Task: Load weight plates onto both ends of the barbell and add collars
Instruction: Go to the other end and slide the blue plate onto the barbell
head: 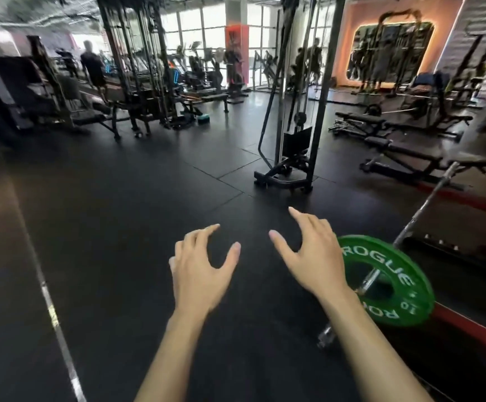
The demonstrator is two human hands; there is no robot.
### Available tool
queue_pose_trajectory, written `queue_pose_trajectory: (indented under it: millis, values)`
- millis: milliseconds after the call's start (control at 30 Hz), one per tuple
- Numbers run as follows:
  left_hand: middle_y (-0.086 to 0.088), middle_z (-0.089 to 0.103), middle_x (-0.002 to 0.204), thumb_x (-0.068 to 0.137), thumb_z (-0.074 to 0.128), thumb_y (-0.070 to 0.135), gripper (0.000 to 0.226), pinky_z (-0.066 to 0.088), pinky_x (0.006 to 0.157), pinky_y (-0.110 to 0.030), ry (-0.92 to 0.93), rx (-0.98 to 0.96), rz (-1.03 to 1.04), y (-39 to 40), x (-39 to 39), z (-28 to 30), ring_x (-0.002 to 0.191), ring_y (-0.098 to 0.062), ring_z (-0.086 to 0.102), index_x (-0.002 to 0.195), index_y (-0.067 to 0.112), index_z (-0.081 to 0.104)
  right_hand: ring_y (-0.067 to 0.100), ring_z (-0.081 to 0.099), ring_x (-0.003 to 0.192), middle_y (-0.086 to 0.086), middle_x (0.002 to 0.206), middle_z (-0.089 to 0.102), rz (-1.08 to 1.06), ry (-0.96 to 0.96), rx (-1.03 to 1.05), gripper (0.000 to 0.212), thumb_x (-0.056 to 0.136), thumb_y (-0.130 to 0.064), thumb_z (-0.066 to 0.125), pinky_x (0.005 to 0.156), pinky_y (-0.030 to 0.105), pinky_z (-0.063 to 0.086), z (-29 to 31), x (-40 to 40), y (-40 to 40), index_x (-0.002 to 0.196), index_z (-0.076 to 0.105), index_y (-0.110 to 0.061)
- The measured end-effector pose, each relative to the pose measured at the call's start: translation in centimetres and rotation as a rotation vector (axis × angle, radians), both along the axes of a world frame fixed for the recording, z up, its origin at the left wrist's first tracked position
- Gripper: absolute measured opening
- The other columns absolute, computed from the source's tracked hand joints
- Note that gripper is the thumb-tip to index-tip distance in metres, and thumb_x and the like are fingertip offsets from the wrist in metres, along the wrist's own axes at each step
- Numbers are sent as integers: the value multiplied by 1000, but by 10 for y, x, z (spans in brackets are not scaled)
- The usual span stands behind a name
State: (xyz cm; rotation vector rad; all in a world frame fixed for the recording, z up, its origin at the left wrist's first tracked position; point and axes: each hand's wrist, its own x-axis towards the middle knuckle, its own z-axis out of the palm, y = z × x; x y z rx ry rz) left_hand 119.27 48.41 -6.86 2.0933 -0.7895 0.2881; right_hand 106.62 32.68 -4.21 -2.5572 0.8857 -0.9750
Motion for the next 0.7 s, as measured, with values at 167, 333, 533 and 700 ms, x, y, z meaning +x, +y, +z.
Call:
queue_pose_trajectory:
  millis: [167, 333, 533, 700]
  values:
    - [17, 48, 131, 85, 50, 68, 57, 23, 98, -30, -31, 51, 24, -63, 81, -1, 123, -10, 39, 134, 39, 49, 19, 45, 120, -7, 135, 53, 8, -11, 2, 65, 90, -61, 50, 95, 37, 41, -8, 89, -60, 142, 45, -23]
    - [16, 49, 128, 84, 45, 71, 59, 33, 99, -36, -109, 94, 122, -115, 182, 15, 121, -12, 41, 133, 39, 49, 19, 44, 122, -5, 135, 53, 111, -24, 53, 67, 91, -62, 47, 99, 38, 41, -1, 204, -120, 144, 43, -22]
    - [9, 52, 126, 84, 45, 69, 58, 37, 96, -42, -152, 137, 235, -172, 290, 19, 117, -18, 46, 131, 35, 53, 20, 45, 121, -4, 131, 56, 163, -59, 104, 64, 90, -59, 52, 97, 41, 43, -6, 318, -187, 141, 47, -20]
    - [8, 54, 126, 84, 48, 68, 60, 36, 93, -39, -142, 120, 153, -268, 381, 7, 116, -19, 46, 132, 32, 55, 19, 46, 119, -6, 132, 55, 82, -50, 109, 64, 90, -60, 50, 98, 41, 43, -22, 393, -274, 141, 46, -21]
